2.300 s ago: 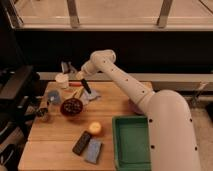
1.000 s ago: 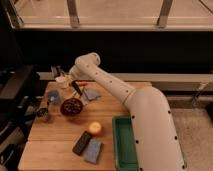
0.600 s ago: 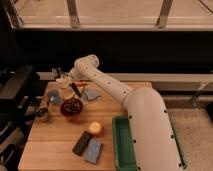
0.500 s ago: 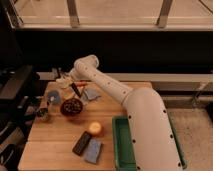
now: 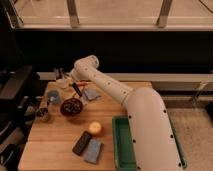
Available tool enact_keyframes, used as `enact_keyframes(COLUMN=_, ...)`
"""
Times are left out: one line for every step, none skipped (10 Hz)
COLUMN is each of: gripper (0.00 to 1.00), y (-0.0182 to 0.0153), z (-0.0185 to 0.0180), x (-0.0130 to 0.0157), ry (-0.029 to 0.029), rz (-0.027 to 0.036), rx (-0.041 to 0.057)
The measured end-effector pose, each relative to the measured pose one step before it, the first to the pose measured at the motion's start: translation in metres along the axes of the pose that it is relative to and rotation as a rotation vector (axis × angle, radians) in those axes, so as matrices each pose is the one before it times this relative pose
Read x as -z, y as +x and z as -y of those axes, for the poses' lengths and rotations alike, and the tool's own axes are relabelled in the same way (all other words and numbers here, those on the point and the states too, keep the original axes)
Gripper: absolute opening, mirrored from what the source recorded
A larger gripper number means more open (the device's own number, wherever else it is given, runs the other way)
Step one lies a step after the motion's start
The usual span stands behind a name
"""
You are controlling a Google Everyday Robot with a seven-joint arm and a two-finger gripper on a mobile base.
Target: Place brush in paper cup
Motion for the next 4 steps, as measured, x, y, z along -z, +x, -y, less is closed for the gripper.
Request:
enact_keyframes(gripper=0.62, y=0.00123, z=-0.00014, x=0.00272, ry=-0.00274, rz=-0.00716, rx=-0.00363)
enact_keyframes(gripper=0.62, y=0.0012, z=-0.00283, x=0.00535, ry=-0.00165, rz=-0.01484, rx=-0.01092)
enact_keyframes(gripper=0.62, y=0.00154, z=-0.00106, x=0.00392, ry=0.00386, rz=-0.0132, rx=-0.00822)
enact_keyframes(gripper=0.62, y=-0.00022, z=-0.00353, x=0.00325, ry=-0.00071, rz=-0.00648, rx=-0.00712)
